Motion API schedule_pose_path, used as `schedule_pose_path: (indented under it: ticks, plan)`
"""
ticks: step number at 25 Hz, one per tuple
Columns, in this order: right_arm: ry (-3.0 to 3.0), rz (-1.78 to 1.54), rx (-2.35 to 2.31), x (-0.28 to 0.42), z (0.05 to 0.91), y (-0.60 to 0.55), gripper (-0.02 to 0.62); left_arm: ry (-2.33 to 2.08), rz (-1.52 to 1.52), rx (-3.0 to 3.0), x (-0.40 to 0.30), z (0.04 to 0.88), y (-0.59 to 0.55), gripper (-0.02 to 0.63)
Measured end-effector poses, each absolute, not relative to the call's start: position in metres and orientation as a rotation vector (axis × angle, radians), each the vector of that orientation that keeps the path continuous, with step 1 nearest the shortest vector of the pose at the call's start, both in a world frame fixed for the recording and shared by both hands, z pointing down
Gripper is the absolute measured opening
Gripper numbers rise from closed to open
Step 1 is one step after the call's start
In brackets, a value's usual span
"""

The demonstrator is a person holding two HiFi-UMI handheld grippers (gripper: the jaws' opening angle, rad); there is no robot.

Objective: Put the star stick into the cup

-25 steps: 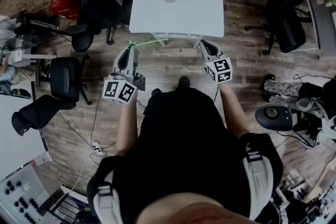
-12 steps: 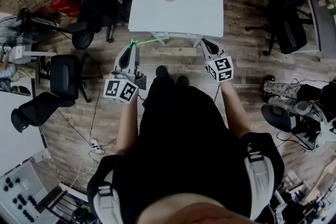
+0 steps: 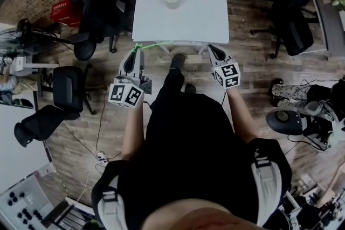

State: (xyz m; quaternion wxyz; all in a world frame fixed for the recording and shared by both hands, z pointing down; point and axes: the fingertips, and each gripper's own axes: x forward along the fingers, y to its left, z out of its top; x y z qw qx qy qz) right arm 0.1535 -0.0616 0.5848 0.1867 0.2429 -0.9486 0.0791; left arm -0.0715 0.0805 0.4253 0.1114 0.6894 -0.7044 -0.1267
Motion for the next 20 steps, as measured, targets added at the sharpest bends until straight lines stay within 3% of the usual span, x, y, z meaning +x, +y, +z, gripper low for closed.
schedule_pose_path:
  ticks: [20]
  plan:
    - [-2.626,0.199,0.855,0.116,0.575,-0.141,-0.002,-1.965,-0.387,2.138,-0.137,0.427,-0.027,0.029]
